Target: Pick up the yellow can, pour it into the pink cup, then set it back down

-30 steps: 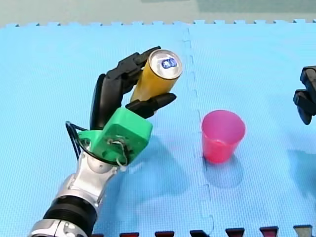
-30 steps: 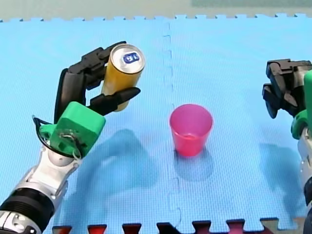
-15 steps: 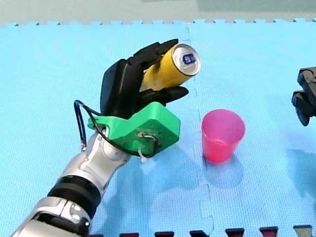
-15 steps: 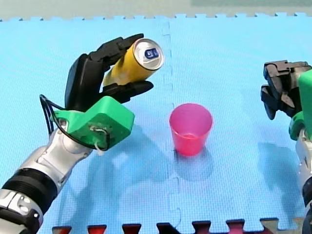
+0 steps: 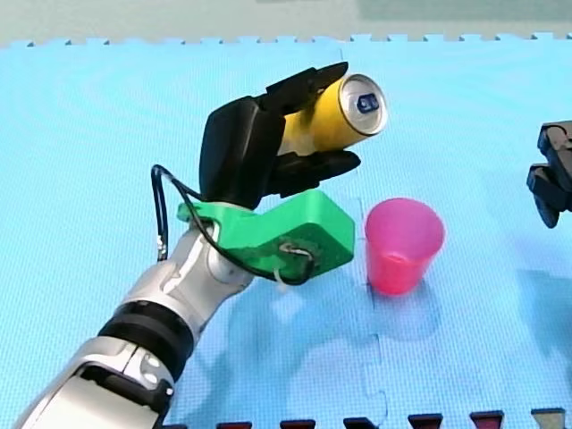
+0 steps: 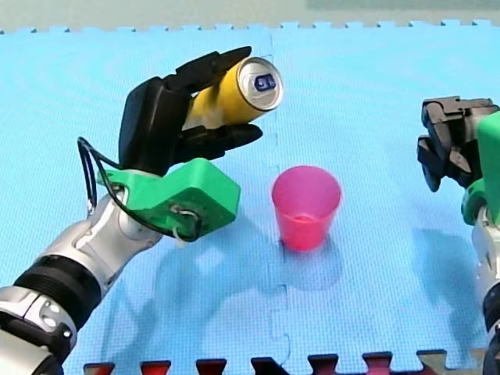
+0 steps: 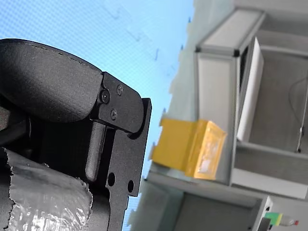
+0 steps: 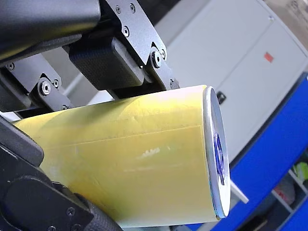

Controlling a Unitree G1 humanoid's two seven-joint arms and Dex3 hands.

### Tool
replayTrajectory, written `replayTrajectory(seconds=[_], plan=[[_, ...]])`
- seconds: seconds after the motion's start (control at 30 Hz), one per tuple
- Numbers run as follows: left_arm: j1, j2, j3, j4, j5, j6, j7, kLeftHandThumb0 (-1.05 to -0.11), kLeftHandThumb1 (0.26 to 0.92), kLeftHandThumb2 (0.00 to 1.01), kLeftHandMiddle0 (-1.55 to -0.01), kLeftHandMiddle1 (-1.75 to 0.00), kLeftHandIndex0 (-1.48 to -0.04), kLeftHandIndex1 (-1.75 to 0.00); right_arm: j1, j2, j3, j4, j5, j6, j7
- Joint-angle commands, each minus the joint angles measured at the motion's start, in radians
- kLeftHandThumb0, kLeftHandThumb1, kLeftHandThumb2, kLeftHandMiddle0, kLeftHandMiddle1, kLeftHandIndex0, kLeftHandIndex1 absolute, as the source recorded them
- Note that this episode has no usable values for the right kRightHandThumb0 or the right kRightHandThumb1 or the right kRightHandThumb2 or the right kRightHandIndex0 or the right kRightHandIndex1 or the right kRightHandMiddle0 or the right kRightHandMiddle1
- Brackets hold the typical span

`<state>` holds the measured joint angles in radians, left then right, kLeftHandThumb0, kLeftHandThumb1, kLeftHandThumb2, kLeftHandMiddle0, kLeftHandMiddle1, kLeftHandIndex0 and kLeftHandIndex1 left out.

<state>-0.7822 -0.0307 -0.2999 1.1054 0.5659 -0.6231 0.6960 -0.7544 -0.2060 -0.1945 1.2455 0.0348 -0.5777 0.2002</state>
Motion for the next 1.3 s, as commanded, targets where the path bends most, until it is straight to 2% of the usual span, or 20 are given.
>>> replayTrajectory(seconds=[0.0,0.4,0.57,0.87,1.03,1.27], plan=[[-0.012,-0.001,-0.013,0.003,0.005,-0.012,0.012,-0.408,0.792,0.0,-1.31,0.0,-1.18,0.0,-0.004,-0.002,-0.004,0.002,0.004,-0.006,0.001],[-0.011,0.011,-0.065,0.002,0.038,0.008,-0.003,-0.389,0.798,0.0,-1.25,0.0,-1.14,0.0,-0.004,-0.001,-0.011,0.006,0.008,-0.007,0.008],[-0.023,0.04,-0.145,-0.005,0.158,0.061,0.116,-0.377,0.796,0.0,-1.24,0.0,-1.17,-0.01,-0.004,-0.001,-0.012,0.006,0.007,-0.007,0.006],[-0.044,0.071,-0.246,-0.006,0.29,0.136,0.274,-0.369,0.799,0.0,-1.34,-0.04,-1.23,-0.02,-0.002,-0.001,-0.016,0.005,0.009,-0.009,0.01],[-0.049,0.074,-0.278,0.002,0.318,0.171,0.335,-0.369,0.805,0.0,-1.38,-0.04,-1.26,-0.02,-0.001,-0.001,-0.018,0.004,0.01,-0.01,0.012],[-0.052,0.078,-0.3,0.009,0.322,0.18,0.37,-0.365,0.807,0.0,-1.4,-0.04,-1.26,-0.01,-0.001,0.0,-0.02,0.005,0.011,-0.01,0.012]])
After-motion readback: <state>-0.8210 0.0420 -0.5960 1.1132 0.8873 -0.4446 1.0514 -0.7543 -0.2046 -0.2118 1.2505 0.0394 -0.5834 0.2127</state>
